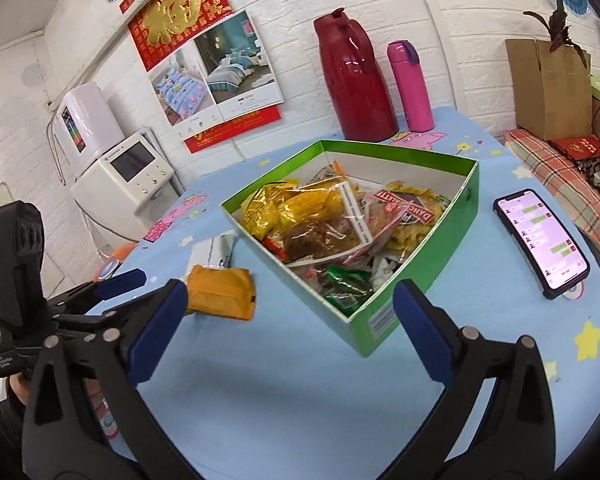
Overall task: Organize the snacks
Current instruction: 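Move both tools to the orange bag on the table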
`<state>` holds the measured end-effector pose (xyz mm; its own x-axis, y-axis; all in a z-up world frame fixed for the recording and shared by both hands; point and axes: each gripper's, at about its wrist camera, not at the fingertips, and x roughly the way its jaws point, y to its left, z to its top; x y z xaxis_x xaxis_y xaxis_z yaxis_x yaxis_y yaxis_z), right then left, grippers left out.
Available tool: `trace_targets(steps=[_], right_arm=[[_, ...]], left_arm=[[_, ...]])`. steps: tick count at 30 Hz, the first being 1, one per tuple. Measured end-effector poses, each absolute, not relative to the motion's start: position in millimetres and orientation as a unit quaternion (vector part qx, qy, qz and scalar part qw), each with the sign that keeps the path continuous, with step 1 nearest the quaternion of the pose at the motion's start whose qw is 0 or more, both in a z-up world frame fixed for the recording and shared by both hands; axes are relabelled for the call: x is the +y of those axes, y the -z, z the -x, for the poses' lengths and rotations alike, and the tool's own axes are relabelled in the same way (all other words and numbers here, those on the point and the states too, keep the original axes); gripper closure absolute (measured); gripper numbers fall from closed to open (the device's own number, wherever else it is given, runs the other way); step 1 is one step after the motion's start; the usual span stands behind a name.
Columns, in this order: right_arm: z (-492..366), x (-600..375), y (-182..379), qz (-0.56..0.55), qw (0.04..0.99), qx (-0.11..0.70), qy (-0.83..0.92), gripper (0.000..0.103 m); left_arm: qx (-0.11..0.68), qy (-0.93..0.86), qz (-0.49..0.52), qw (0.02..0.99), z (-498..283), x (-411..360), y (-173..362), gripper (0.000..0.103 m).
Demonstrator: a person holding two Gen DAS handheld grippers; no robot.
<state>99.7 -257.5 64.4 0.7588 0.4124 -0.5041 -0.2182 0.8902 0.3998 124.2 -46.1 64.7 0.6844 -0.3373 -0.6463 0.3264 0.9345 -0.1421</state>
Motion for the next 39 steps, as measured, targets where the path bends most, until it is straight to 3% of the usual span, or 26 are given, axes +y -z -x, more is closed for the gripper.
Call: trace_targets(steps=[9,18,24,26,31,33,35,39], right_arm=[[-97.4,-208.4,-56.8,-0.122,0.919,0.313,-0.206,0.001],[-130.0,-145.8,-21.2,-0.047,0.895,0.386,-0.217,0.001],[-156.2,-126.8,-5.2,0.001,0.885,0.413,-0.214,0.001],[-164.1,-121.8,-0.8,0.012,0.88,0.421,-0.218,0.001],[-181.0,-112.6,5.4,0.012,0.87,0.428,-0.246,0.011],[-186.2,-108.6,7.8,0.015,0.866,0.429,-0.257,0.024],[-187.1,-108.9,7.3,0.017,0.866,0.43,-0.254,0.054],[-170.7,-112.1,5.6,0.019,0.862,0.43,-0.268,0.083]], left_arm=[[0.345,0.132,-0.01,0.929,-114.1,10.4,-56.0,0.001],[0.398,0.139,0.018,0.907,-135.7,58.6,-22.3,0.002],[0.423,0.19,0.062,0.884,-150.5,59.9,-15.7,0.014],[0.431,0.203,0.067,0.877,-158.5,56.0,-15.4,0.023],[0.438,0.22,0.06,0.87,-186.0,34.2,-16.4,0.029],[0.446,0.224,0.055,0.865,-199.4,26.6,-12.9,0.038],[0.459,0.226,0.048,0.858,-209.7,19.8,-4.9,0.06],[0.463,0.233,0.049,0.854,-201.2,20.4,1.1,0.066]])
